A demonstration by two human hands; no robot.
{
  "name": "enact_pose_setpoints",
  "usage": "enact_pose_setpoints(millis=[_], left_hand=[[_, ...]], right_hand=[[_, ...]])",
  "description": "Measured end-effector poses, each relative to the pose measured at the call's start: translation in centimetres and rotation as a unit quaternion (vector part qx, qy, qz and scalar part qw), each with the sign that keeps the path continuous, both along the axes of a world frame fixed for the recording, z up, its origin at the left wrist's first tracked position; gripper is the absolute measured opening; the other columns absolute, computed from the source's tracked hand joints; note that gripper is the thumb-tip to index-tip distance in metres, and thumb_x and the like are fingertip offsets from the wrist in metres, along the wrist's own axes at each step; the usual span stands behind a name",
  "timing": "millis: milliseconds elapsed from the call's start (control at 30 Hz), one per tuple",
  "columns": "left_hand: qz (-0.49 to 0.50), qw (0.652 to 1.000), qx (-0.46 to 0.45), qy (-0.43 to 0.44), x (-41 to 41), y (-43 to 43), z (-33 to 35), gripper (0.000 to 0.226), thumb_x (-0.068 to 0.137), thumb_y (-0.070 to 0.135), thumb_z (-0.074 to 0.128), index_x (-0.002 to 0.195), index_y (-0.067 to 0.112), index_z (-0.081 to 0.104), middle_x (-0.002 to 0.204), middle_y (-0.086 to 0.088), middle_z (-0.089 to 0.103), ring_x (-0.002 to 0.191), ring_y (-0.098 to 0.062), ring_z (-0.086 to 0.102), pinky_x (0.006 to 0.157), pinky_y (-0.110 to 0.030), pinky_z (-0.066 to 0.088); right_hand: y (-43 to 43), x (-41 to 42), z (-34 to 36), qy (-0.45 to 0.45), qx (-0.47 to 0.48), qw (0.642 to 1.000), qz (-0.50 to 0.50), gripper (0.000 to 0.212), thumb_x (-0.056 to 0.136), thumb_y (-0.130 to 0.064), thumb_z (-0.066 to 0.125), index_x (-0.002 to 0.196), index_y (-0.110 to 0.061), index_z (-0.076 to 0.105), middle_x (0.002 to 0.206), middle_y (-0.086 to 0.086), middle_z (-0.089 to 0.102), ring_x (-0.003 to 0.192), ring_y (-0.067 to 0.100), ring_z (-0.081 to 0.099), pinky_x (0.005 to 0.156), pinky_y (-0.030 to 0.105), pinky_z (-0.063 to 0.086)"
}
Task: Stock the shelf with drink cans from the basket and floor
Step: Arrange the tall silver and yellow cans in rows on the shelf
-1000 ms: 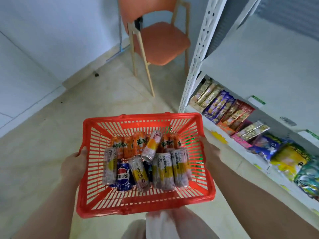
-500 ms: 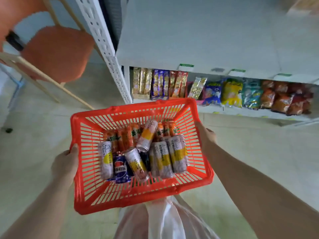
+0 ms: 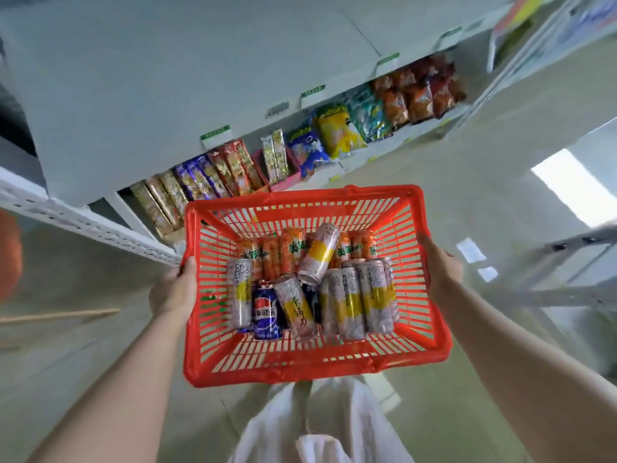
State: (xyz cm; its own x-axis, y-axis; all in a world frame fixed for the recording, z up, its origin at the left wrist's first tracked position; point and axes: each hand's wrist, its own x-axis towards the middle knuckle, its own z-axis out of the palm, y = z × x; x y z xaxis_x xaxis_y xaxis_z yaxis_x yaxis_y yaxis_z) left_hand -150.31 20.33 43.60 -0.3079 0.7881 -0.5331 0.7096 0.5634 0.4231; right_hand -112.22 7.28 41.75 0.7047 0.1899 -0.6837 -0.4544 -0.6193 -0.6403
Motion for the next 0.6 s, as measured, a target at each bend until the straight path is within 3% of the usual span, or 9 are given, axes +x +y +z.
enact_pose_setpoints(millis=[100, 267, 400, 467, 533, 600], left_hand=[[-0.041, 0.999, 0.0, -0.004, 4.7, 1.4, -1.9, 0.06, 0.091, 0.058, 0.037, 0.108, 0.009, 0.068, 0.11, -0.021, 0.067, 0.099, -0.04, 0.063, 0.093, -0.047, 0.048], [-0.119, 0.993, -0.004, 0.024, 14.2, 2.0, -3.7, 0.053, 0.098, 0.047, 0.038, 0.109, 0.004, 0.066, 0.112, -0.026, 0.064, 0.103, -0.042, 0.06, 0.086, -0.041, 0.045], [-0.148, 0.989, -0.01, 0.021, 21.1, 1.6, -7.6, 0.05, 0.099, 0.042, 0.04, 0.108, 0.001, 0.067, 0.11, -0.026, 0.065, 0.1, -0.04, 0.06, 0.077, -0.037, 0.043], [-0.147, 0.989, -0.017, 0.0, 24.6, 1.7, -10.1, 0.045, 0.1, 0.033, 0.041, 0.109, -0.003, 0.065, 0.11, -0.026, 0.064, 0.093, -0.036, 0.058, 0.07, -0.031, 0.033], [-0.174, 0.984, -0.018, 0.009, 27.0, 1.7, -12.6, 0.044, 0.101, 0.035, 0.04, 0.109, -0.001, 0.065, 0.109, -0.024, 0.065, 0.085, -0.032, 0.055, 0.069, -0.029, 0.032], [-0.184, 0.982, -0.02, 0.025, 28.9, 2.2, -16.8, 0.047, 0.099, 0.041, 0.04, 0.106, 0.003, 0.067, 0.107, -0.021, 0.067, 0.084, -0.031, 0.056, 0.074, -0.033, 0.041]], right_hand=[[-2.8, 2.8, -1.3, 0.004, -0.003, 0.998, -0.057, 0.047, 0.063, -0.055, 0.08, 0.08, -0.011, 0.071, 0.074, 0.009, 0.074, 0.066, 0.026, 0.072, 0.075, 0.042, 0.061], [-7.1, 7.8, -4.4, 0.009, -0.016, 0.991, -0.131, 0.034, 0.071, -0.046, 0.078, 0.074, -0.013, 0.067, 0.047, -0.003, 0.067, 0.042, 0.013, 0.065, 0.065, 0.032, 0.056], [-10.5, 12.4, -8.2, -0.006, -0.038, 0.986, -0.162, 0.037, 0.073, -0.046, 0.074, 0.082, -0.01, 0.071, 0.06, 0.003, 0.069, 0.054, 0.018, 0.065, 0.069, 0.033, 0.054], [-11.1, 14.8, -10.2, -0.014, -0.038, 0.984, -0.172, 0.036, 0.076, -0.045, 0.072, 0.083, -0.01, 0.071, 0.068, 0.006, 0.067, 0.06, 0.02, 0.061, 0.068, 0.033, 0.051], [-11.3, 16.9, -12.4, -0.021, -0.04, 0.983, -0.179, 0.031, 0.078, -0.041, 0.072, 0.081, -0.011, 0.068, 0.065, 0.005, 0.065, 0.059, 0.02, 0.059, 0.061, 0.032, 0.05], [-11.5, 19.1, -15.3, -0.023, -0.038, 0.979, -0.197, 0.031, 0.076, -0.04, 0.075, 0.079, -0.009, 0.069, 0.057, 0.003, 0.067, 0.061, 0.023, 0.061, 0.068, 0.036, 0.055]])
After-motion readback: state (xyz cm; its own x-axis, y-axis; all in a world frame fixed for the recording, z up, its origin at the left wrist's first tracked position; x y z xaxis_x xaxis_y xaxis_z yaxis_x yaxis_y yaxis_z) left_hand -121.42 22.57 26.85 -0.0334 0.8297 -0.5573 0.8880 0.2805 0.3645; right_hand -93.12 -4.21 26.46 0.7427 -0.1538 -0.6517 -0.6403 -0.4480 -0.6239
